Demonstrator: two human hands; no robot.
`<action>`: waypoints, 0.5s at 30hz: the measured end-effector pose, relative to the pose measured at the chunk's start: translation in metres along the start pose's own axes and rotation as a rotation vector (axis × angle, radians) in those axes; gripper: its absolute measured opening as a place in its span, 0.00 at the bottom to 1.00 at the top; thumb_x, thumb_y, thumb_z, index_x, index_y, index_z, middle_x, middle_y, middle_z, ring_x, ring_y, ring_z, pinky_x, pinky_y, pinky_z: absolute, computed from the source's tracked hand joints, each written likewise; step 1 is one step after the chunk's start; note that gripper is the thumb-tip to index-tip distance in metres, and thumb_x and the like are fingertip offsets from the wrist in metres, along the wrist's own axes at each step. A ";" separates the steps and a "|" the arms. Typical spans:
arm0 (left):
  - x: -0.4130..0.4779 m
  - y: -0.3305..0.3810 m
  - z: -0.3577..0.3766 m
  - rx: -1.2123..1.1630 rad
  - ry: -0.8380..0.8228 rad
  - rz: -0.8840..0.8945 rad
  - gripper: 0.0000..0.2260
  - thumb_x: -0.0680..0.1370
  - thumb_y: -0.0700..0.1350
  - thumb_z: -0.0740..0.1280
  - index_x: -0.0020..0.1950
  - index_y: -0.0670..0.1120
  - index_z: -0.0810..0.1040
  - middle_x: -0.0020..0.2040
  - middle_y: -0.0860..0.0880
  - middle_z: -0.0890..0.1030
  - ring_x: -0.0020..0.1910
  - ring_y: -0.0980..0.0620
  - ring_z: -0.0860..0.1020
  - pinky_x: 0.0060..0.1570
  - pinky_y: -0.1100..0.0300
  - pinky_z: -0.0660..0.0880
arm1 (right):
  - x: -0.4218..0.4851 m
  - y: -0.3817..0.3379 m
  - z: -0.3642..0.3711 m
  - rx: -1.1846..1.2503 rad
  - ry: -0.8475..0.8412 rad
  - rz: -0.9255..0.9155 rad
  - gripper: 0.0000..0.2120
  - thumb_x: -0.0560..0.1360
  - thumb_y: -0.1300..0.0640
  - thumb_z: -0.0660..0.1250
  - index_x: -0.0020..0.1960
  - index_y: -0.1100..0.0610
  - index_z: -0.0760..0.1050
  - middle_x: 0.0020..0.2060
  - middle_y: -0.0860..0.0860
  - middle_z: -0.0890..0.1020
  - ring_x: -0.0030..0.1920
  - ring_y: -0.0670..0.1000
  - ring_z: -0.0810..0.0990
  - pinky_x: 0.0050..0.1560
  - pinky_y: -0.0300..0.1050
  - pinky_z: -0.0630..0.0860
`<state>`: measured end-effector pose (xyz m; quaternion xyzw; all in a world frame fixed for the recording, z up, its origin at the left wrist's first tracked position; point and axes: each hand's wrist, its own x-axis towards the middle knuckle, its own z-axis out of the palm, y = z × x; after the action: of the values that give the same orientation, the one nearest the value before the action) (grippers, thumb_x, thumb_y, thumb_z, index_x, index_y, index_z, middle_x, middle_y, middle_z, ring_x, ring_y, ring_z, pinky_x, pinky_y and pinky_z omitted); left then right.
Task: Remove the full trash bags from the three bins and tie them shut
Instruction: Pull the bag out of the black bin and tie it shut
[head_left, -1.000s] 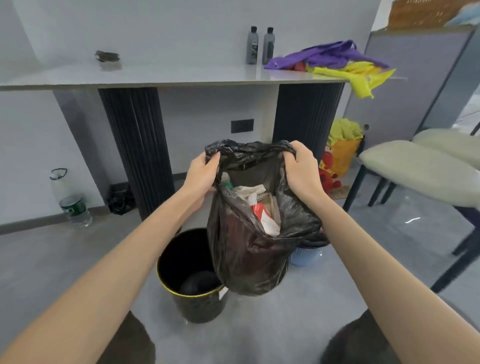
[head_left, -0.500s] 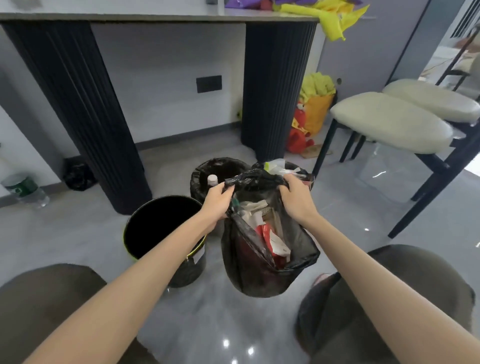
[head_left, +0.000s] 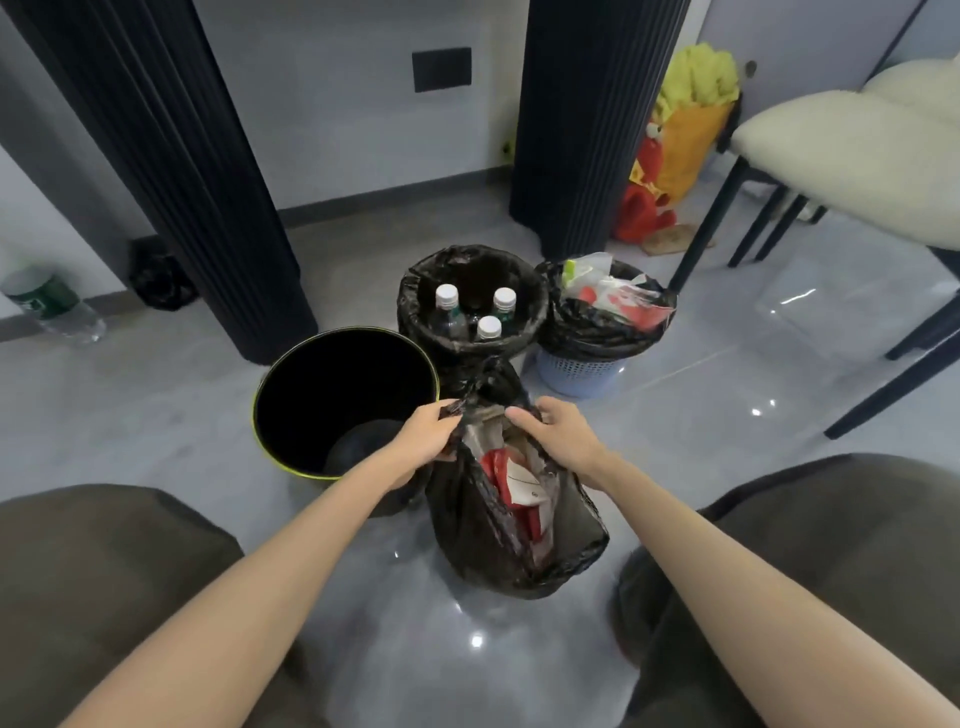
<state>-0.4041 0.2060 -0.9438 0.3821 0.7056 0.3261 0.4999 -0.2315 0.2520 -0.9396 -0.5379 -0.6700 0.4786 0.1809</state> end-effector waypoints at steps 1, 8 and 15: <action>0.000 0.000 -0.004 0.031 -0.012 0.003 0.13 0.82 0.42 0.56 0.64 0.46 0.74 0.46 0.49 0.78 0.40 0.54 0.76 0.35 0.65 0.75 | 0.000 0.001 0.004 0.004 -0.098 0.021 0.21 0.73 0.47 0.69 0.31 0.58 0.65 0.26 0.45 0.70 0.29 0.44 0.68 0.33 0.38 0.63; 0.016 -0.003 -0.024 0.064 -0.032 -0.013 0.14 0.81 0.41 0.57 0.66 0.41 0.72 0.49 0.46 0.76 0.34 0.58 0.72 0.33 0.67 0.69 | -0.004 0.014 0.023 -0.097 -0.381 0.099 0.24 0.63 0.35 0.72 0.41 0.57 0.80 0.36 0.49 0.77 0.38 0.46 0.75 0.43 0.40 0.71; 0.015 -0.003 -0.020 0.022 -0.109 0.002 0.12 0.82 0.41 0.56 0.62 0.44 0.74 0.52 0.48 0.78 0.39 0.59 0.76 0.38 0.66 0.70 | -0.002 0.009 0.027 -0.249 -0.398 0.017 0.22 0.64 0.46 0.76 0.40 0.66 0.78 0.32 0.52 0.78 0.35 0.48 0.76 0.43 0.44 0.73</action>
<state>-0.4272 0.2157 -0.9468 0.4055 0.6806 0.2975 0.5328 -0.2460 0.2375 -0.9597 -0.4566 -0.7418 0.4904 -0.0268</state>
